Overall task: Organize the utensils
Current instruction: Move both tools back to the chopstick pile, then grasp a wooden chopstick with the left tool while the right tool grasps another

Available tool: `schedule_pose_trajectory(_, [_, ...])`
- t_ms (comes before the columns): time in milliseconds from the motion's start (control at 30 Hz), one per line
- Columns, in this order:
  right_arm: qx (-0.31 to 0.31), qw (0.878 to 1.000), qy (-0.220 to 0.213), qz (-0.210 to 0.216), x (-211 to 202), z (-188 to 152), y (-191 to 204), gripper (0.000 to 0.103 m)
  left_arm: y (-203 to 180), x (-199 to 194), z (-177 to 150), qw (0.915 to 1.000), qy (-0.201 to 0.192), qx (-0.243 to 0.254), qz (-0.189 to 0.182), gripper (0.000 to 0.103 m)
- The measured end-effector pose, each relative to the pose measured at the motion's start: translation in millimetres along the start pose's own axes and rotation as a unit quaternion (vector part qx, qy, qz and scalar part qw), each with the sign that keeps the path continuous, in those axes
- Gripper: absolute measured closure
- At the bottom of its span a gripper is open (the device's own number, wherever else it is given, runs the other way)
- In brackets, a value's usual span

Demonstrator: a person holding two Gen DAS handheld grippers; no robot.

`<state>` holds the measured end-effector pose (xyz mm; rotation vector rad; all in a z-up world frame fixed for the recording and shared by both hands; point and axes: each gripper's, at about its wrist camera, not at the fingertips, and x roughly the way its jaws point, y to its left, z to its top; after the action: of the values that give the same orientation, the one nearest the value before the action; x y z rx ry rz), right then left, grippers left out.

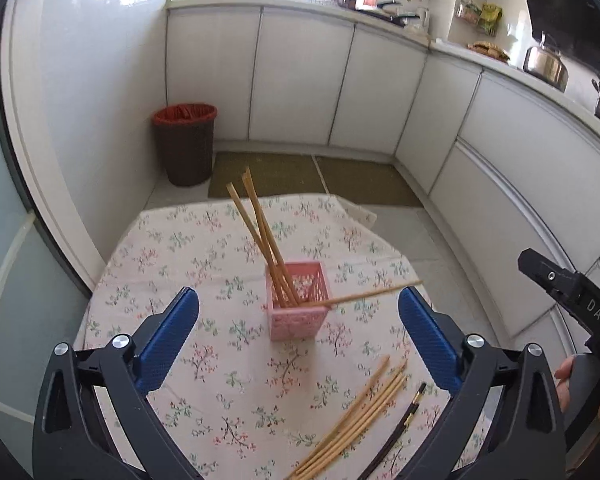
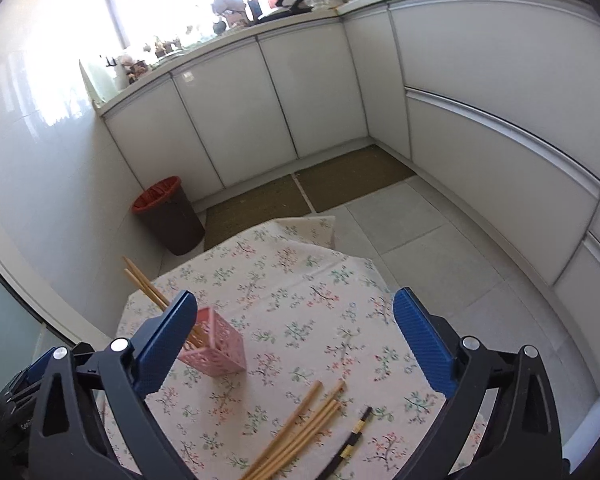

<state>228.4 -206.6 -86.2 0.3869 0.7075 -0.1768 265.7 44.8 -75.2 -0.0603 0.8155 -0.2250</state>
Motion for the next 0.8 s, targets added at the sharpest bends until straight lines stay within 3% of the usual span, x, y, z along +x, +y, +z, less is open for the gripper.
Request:
schedule_pose_trajectory(100, [0.018,0.999,0.030,-0.031,12.8,-17.2,-32.6,0.007,-5.6,33.5,-16.1,0.9973,0.071,0.020,-0.007,0.007])
schedule_pose_trajectory(233, [0.048,0.994,0.073,-0.062,32.1,-44.0,-75.5,0.007,-26.4,78.4,-44.7,0.9866,0.152,0.060,0.001,0.007])
schedule_pose_trajectory(400, [0.075,0.985,0.124,-0.091,54.7,-77.2,-117.7,0.007,-62.4,125.4,-79.3,0.9706,0.219,0.100,-0.004,0.009])
schedule_pose_trajectory(567, [0.097,0.978,0.156,-0.097,65.9,-98.0,-145.0,0.007,-97.3,161.8,-87.7,0.9612,0.246,0.125,-0.010,0.035])
schedule_pose_trajectory(633, [0.121,0.974,0.171,-0.080,69.9,-98.9,-151.9,0.007,-104.2,178.3,-87.5,0.9589,0.256,0.122,-0.003,0.041])
schedule_pose_trajectory(800, [0.136,0.973,0.172,-0.067,72.3,-96.9,-157.1,0.007,-114.0,212.7,-92.1,0.9505,0.287,0.119,0.006,0.061])
